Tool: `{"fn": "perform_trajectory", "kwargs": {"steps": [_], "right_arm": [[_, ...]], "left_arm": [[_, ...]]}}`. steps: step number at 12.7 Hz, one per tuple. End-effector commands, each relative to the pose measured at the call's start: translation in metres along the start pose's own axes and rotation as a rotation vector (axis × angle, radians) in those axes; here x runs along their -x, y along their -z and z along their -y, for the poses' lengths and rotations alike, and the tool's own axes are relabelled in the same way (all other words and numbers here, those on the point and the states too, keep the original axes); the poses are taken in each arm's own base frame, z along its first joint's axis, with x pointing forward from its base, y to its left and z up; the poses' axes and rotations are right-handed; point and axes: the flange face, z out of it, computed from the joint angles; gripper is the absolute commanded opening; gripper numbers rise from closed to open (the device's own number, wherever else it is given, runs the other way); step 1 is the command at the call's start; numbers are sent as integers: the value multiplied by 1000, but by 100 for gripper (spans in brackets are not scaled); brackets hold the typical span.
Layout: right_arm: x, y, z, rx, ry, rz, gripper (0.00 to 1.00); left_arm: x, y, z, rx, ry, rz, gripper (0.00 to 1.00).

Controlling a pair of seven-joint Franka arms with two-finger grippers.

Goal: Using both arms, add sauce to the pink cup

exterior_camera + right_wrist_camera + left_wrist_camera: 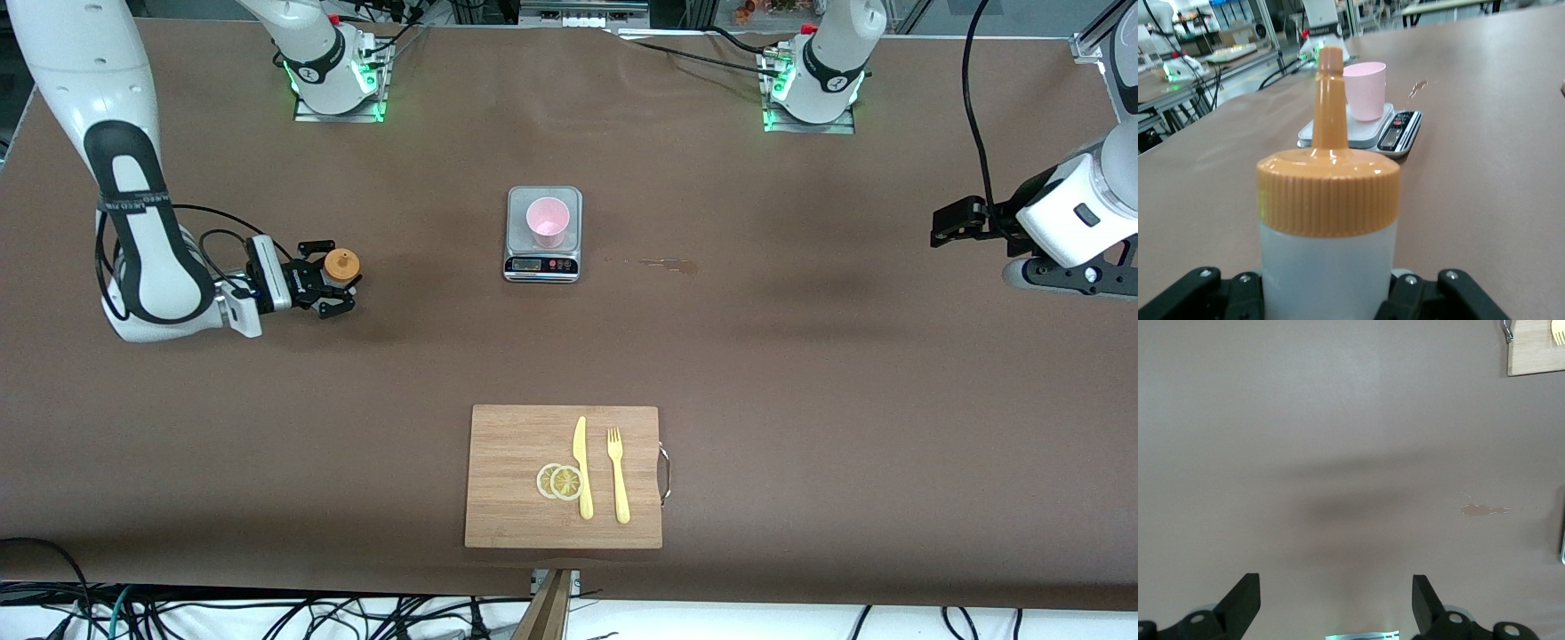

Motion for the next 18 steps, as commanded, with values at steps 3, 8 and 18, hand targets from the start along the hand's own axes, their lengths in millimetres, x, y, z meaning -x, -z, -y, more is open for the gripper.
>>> {"fn": "perform_trajectory", "kwargs": {"steps": [3,8,18], "right_arm": [[15,-27,-2,37,10,-210,26],[21,-38,4,40,59,-331,100],[-6,110,48,-94,37,50,100]], "left_arm": [[-2,6,0,-15,-16,3,100],[-2,6,0,-14,-16,3,100],[-2,6,0,-15,-16,3,100]]}}
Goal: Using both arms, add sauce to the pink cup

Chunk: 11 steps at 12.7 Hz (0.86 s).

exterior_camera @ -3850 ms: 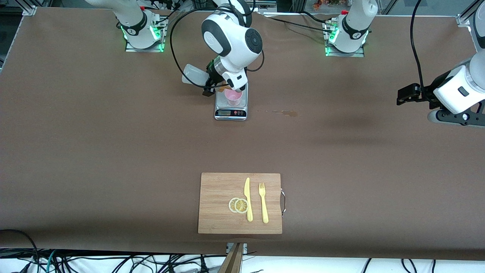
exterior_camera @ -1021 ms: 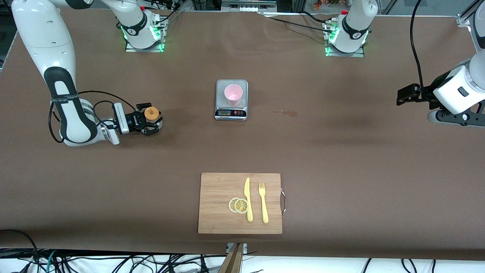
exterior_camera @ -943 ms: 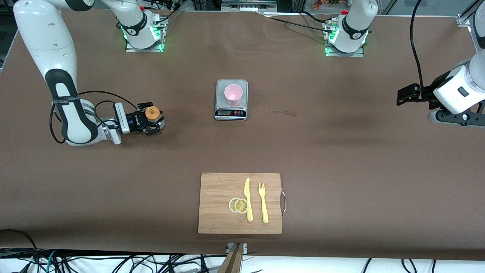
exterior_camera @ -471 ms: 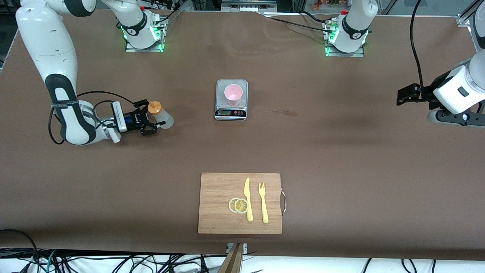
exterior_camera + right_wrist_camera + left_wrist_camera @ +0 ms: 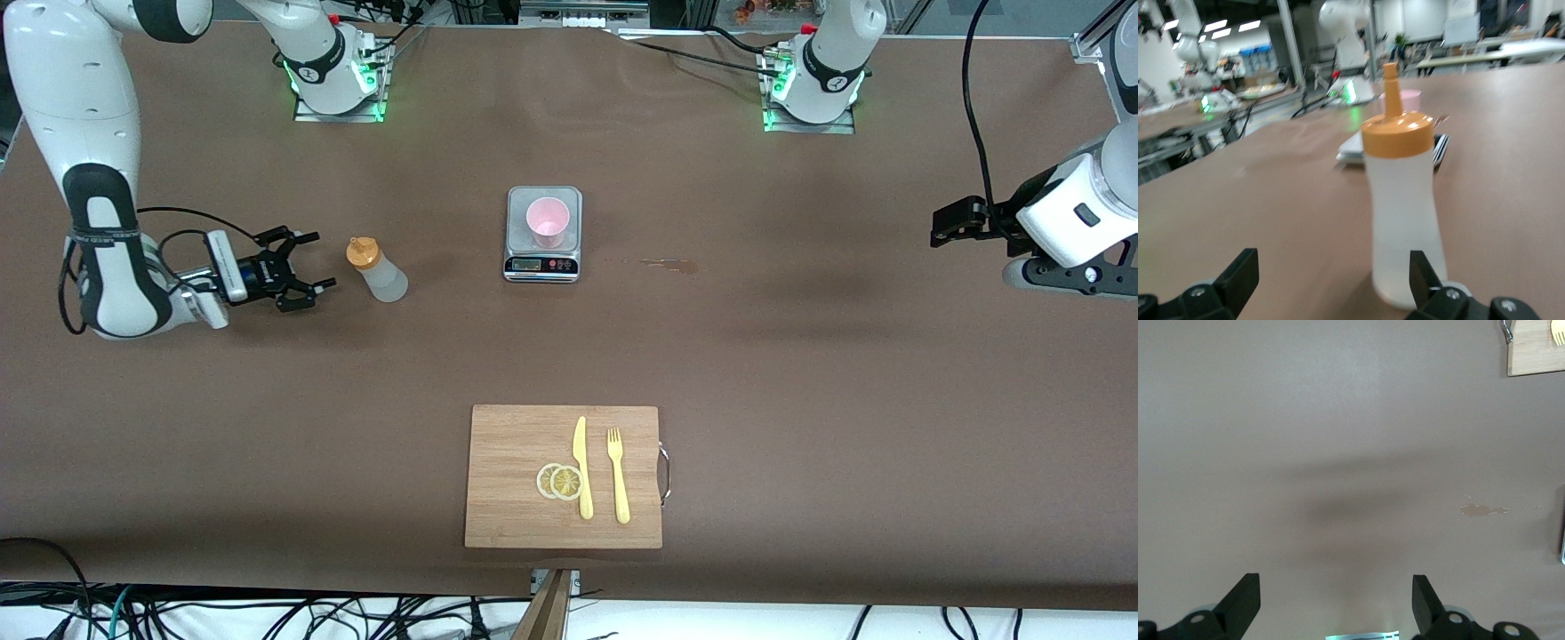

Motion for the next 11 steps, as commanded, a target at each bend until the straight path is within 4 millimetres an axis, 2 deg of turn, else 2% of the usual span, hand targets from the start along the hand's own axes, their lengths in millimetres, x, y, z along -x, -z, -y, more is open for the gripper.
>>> {"fn": "perform_trajectory", "kwargs": {"steps": [1,3,6,8,11], "right_arm": [[-85,56,6,-19,-43,224,100],[-143,85,19,16,-153,385,100],[-206,102,34,150,-361,524,100],[-249,109,48,267,-548,611,100],[-306,107,50,456,-794,725,100]], "left_arm": [[-2,6,0,-15,-16,3,100],[-2,6,0,-15,-16,3,100],[-2,6,0,-15,-14,3,100],[-1,6,1,-15,-14,3,100],[-2,5,1,-15,-14,5,100]]}}
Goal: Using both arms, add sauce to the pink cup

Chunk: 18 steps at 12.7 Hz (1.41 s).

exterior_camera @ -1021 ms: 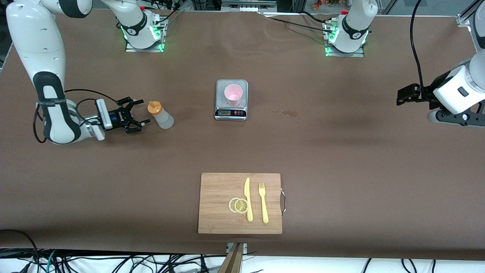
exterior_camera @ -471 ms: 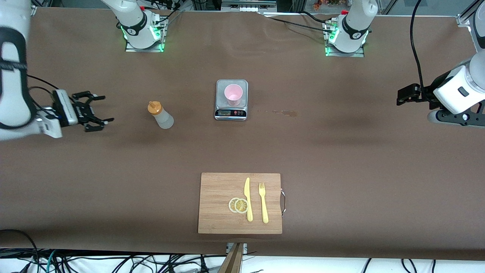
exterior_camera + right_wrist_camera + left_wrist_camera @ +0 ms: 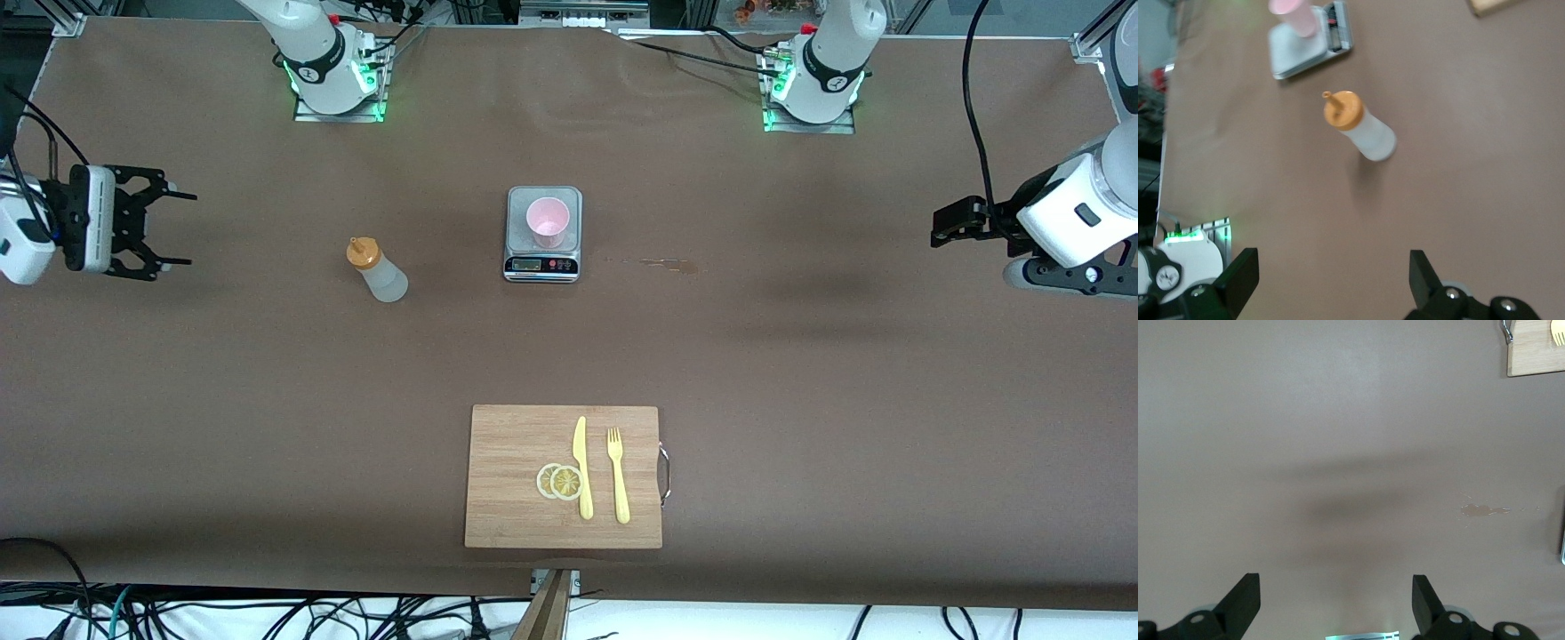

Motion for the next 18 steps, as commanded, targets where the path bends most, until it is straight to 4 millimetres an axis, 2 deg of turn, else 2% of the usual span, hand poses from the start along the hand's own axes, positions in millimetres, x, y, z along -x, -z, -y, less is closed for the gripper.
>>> {"fn": "perform_trajectory", "kwargs": {"steps": [1,7,9,15,17,18], "right_arm": [[-33,20,35,124,-227,83,100],[-97,40,84,290,-641,146,100],[-128,46,98,408,-763,204,100],[-128,63,99,409,-810,132,100],[-131,65,101,429,-948,99,100],[-132,67,102,430,-948,96,100]], "left_arm": [[-1,5,0,-15,-16,4,100],[-1,5,0,-15,-14,4,100],[-1,5,0,-15,-14,4,100],[-1,5,0,-15,-14,4,100],[-1,5,0,-15,-14,4,100],[-1,5,0,-15,-16,4,100]]}}
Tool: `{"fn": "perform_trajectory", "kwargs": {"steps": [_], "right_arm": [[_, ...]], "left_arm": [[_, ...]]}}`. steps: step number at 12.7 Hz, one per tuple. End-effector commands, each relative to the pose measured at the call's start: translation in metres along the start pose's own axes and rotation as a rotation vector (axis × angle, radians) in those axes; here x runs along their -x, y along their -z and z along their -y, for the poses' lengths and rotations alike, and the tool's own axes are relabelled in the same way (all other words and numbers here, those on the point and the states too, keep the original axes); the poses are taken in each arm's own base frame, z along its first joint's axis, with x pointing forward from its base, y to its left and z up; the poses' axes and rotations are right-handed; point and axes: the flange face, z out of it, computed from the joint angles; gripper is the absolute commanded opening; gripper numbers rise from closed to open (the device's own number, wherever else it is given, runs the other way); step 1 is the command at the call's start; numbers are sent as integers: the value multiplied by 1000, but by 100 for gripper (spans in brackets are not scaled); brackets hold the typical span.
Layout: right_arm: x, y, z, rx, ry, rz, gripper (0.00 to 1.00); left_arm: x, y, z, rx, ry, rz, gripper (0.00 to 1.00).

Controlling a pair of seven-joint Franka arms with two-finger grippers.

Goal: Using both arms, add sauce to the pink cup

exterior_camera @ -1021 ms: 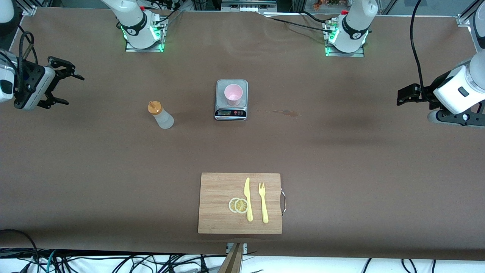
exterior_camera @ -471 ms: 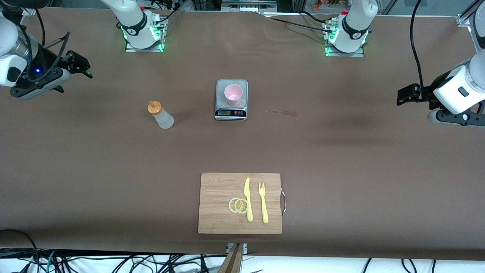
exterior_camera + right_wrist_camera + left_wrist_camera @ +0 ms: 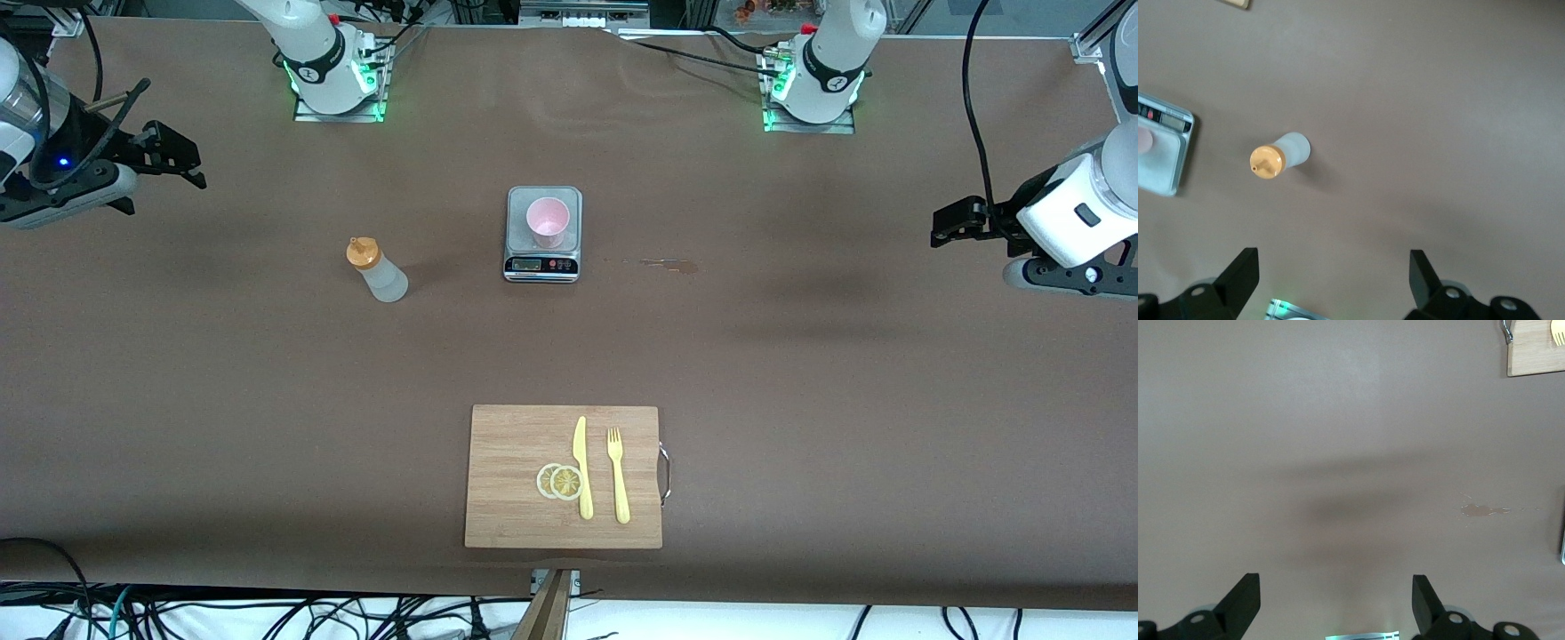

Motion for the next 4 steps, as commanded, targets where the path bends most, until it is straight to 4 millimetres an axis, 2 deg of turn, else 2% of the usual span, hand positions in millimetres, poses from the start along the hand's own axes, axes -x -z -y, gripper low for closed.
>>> {"fn": "perform_trajectory", "kwargs": {"steps": [1,4], "right_arm": [[3,11,3,-15,-57,-19,100],[3,10,3,-17,-73,-16,100]], "left_arm": [[-1,6,0,-15,-14,4,100],[-1,6,0,-15,-14,4,100]]}}
